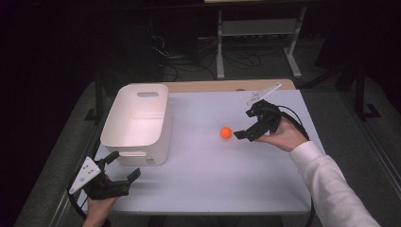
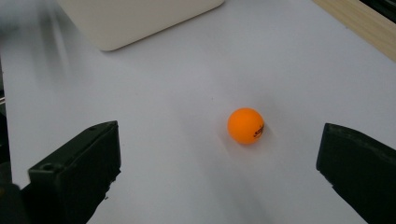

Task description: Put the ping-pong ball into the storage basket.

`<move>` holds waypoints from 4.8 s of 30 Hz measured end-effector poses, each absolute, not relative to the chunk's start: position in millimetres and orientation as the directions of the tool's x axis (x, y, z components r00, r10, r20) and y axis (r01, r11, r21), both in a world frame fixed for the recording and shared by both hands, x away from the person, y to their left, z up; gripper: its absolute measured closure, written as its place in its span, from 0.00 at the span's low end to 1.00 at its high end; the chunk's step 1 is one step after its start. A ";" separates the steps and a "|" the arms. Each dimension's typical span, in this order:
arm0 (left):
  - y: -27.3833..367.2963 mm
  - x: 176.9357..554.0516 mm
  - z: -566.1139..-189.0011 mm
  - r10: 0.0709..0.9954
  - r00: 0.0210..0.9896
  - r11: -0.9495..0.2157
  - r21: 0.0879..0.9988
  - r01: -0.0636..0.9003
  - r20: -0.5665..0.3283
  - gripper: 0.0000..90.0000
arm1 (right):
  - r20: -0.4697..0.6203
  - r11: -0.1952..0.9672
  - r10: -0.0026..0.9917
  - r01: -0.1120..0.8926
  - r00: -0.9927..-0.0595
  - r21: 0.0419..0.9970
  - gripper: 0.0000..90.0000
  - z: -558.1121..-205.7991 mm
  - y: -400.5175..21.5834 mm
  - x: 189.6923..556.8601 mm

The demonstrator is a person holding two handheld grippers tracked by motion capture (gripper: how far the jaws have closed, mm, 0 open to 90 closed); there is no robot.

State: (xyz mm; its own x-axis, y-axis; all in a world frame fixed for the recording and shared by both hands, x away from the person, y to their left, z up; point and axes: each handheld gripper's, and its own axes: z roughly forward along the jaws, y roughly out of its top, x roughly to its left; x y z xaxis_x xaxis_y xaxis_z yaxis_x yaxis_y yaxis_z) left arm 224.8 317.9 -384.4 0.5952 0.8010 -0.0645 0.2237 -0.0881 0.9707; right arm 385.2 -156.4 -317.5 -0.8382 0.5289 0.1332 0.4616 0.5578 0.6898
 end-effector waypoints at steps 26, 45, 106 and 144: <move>317.8 225.0 -384.3 0.797 0.600 -0.093 0.969 0.228 -0.065 0.00 | 0.121 0.627 0.482 0.438 -0.868 0.644 0.00 -322.5 -129.0 416.9; 317.5 225.2 -384.5 0.796 0.601 -0.088 0.969 0.231 -0.071 0.00 | 0.101 0.666 0.452 0.410 -0.886 0.623 0.00 -348.3 -112.1 437.2; 316.9 223.3 -383.6 0.784 0.616 -0.083 0.971 0.225 -0.076 0.00 | 0.150 0.747 0.483 0.496 -0.863 0.443 0.22 -400.7 -91.7 456.2; 315.8 223.9 -384.2 0.780 0.621 -0.083 0.970 0.230 -0.081 0.00 | 0.175 0.719 0.505 0.524 -0.845 0.456 0.55 -402.7 -97.1 456.8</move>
State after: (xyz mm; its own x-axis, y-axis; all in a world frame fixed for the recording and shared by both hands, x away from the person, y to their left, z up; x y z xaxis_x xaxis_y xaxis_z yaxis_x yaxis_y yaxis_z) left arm 223.9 315.8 -384.2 0.6210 0.7797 -0.0809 0.2302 -0.0827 0.9696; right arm 456.8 -97.1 -402.7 -0.8450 0.5054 0.1747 0.5243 0.7189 0.4563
